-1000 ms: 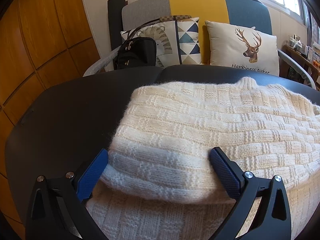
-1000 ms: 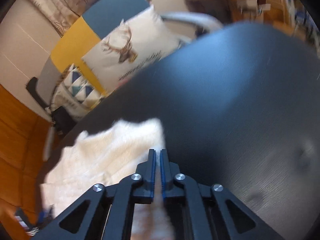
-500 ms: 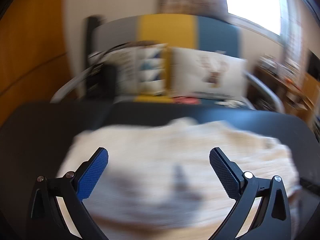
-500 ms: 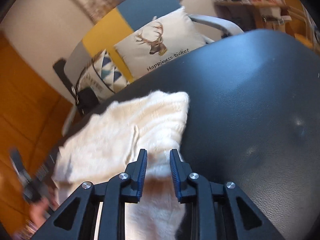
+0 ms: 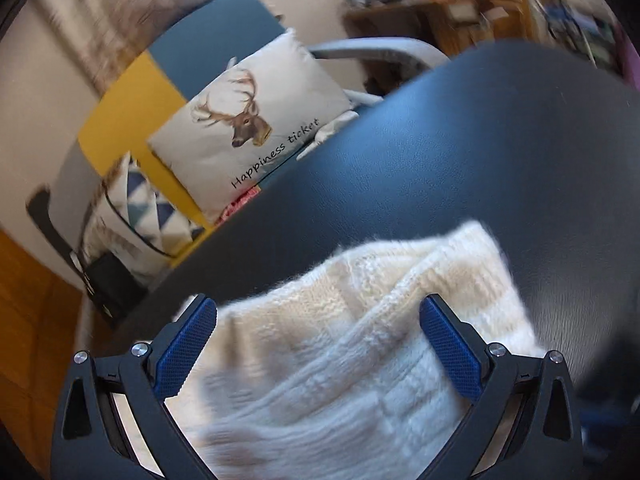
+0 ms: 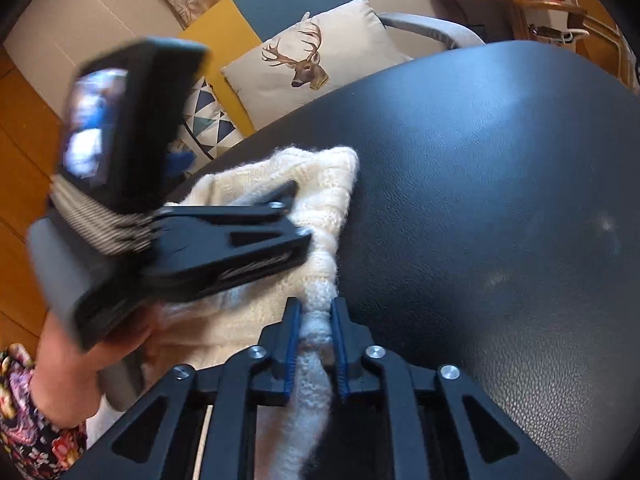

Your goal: Fold clothes

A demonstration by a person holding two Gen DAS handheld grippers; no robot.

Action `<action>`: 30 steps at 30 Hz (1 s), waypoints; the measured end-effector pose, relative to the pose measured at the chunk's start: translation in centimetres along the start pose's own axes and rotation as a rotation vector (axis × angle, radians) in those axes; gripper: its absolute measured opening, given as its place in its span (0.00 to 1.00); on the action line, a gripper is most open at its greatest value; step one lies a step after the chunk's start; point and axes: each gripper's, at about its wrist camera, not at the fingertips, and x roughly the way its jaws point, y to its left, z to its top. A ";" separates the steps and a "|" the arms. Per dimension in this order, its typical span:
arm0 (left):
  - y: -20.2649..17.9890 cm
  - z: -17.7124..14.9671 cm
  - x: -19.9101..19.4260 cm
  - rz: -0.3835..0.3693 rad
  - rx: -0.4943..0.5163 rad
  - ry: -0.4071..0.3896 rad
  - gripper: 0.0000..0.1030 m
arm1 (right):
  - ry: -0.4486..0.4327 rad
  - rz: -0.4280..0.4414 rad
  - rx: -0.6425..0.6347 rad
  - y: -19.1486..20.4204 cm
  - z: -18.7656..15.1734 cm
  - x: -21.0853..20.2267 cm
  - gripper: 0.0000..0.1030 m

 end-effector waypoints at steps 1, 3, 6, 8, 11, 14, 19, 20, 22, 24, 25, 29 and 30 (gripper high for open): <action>0.1 0.0 0.4 -0.007 -0.027 0.008 1.00 | -0.004 -0.005 0.000 0.0 -0.3 -0.2 0.12; 0.2 0.1 0.8 -0.009 -0.062 0.012 1.00 | -0.010 -0.031 -0.029 0.5 -0.9 -0.5 0.12; -0.6 0.6 1.2 0.021 -0.054 0.003 1.00 | -0.030 -0.063 -0.055 1.1 -1.8 -1.0 0.12; -1.3 0.4 1.1 0.053 -0.035 -0.016 1.00 | -0.043 -0.059 -0.033 0.9 -2.1 -1.1 0.12; -1.4 0.3 0.9 0.045 -0.036 -0.015 1.00 | -0.053 -0.029 0.020 0.3 -2.3 -1.2 0.12; -0.1 0.6 0.1 -0.031 -0.067 0.022 1.00 | -0.068 0.016 0.042 0.1 -2.2 -1.6 0.17; 2.9 -1.1 -4.2 -0.064 -0.094 -0.096 1.00 | -0.158 0.062 0.059 -0.1 -0.4 -4.0 0.23; 3.3 -1.5 -5.2 -0.054 -0.090 -0.128 1.00 | -0.176 0.071 0.062 -0.2 0.0 -4.5 0.23; 4.0 -3.0 -6.4 -0.023 -0.065 -0.177 1.00 | -0.212 0.089 0.069 -0.3 0.7 -5.4 0.21; 4.5 -4.7 -7.0 0.006 -0.048 -0.192 1.00 | -0.181 0.090 0.029 0.5 2.2 -4.6 0.18; 4.7 -5.6 -7.1 0.016 -0.046 -0.191 1.00 | -0.164 0.091 0.011 0.8 3.1 -3.8 0.18; 5.1 -8.4 -6.1 0.041 -0.047 -0.132 1.00 | -0.093 0.062 -0.016 1.0 5.7 -0.1 0.18; 4.9 -9.4 -5.4 0.032 -0.046 -0.100 1.00 | -0.062 0.041 -0.021 0.9 6.4 1.3 0.18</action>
